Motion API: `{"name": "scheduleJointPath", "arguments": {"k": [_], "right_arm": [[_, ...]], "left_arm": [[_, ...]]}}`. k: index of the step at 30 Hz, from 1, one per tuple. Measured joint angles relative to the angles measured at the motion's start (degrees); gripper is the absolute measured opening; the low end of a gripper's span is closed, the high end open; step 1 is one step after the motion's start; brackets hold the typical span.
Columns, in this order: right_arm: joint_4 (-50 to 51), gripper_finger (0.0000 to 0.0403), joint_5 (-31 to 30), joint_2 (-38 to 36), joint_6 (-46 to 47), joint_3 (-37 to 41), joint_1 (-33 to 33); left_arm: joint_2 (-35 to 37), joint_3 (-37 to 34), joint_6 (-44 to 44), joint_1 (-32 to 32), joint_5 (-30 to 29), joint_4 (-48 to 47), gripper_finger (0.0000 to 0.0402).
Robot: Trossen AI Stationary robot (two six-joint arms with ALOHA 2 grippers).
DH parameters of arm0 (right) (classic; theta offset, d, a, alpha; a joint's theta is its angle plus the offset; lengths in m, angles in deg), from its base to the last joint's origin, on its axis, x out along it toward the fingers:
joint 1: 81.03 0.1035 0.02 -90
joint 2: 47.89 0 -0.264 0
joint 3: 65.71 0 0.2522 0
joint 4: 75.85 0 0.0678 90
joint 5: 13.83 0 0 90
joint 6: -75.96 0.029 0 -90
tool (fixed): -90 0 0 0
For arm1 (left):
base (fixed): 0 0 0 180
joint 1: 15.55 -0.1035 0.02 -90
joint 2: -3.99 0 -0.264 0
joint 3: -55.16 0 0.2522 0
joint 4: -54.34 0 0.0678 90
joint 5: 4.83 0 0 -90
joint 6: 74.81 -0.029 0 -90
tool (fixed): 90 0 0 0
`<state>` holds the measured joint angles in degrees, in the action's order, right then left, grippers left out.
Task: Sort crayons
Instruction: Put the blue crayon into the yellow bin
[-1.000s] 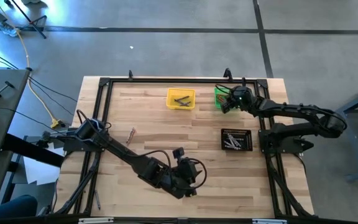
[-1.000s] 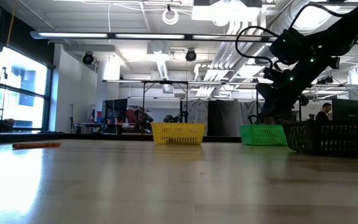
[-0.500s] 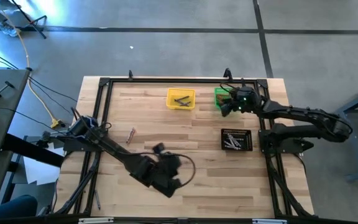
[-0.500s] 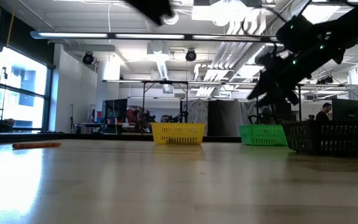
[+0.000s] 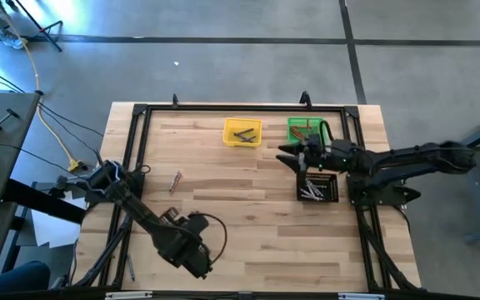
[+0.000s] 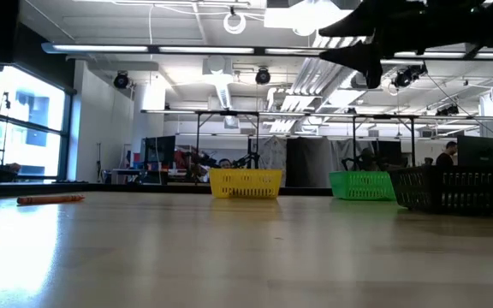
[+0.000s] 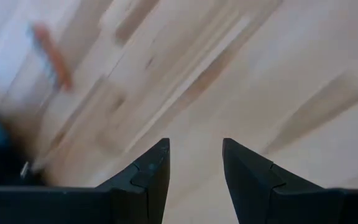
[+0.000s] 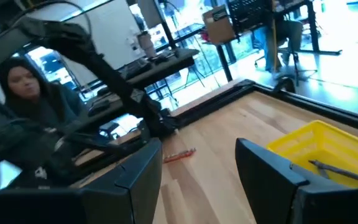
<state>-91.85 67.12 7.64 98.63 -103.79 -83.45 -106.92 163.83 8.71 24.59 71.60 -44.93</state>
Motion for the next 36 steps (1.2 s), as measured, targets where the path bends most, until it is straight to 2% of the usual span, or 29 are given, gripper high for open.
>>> {"name": "scheduleJointPath", "arguments": {"k": [5,11,17,21,28,36], "right_arm": [[-0.48,0.0197,-1.14,0.02,-2.43,0.00,2.87],[-4.05,0.0197,-1.98,0.04,-3.69,0.00,1.95],[-9.93,0.0197,-1.98,0.04,-3.99,0.00,-0.69],[-14.52,0.0197,-1.98,0.04,-6.27,0.00,-2.27],[-21.41,0.0197,-1.98,0.04,-9.98,0.00,-4.42],[-25.43,0.0197,-2.00,0.07,-13.10,0.02,-6.30]], "left_arm": [[-0.02,-0.02,6.11,0.44,11.12,-3.48,0.0136],[-0.04,-0.02,14.09,2.35,19.23,-2.79,0.0136],[-0.08,-0.02,23.63,6.19,21.61,-2.77,0.0136],[-0.13,-0.02,32.99,9.60,22.09,-2.15,0.0136],[-0.16,-0.02,50.27,15.72,22.17,5.04,0.0136],[-5.83,-0.07,51.48,16.55,34.13,6.45,0.0136]]}}
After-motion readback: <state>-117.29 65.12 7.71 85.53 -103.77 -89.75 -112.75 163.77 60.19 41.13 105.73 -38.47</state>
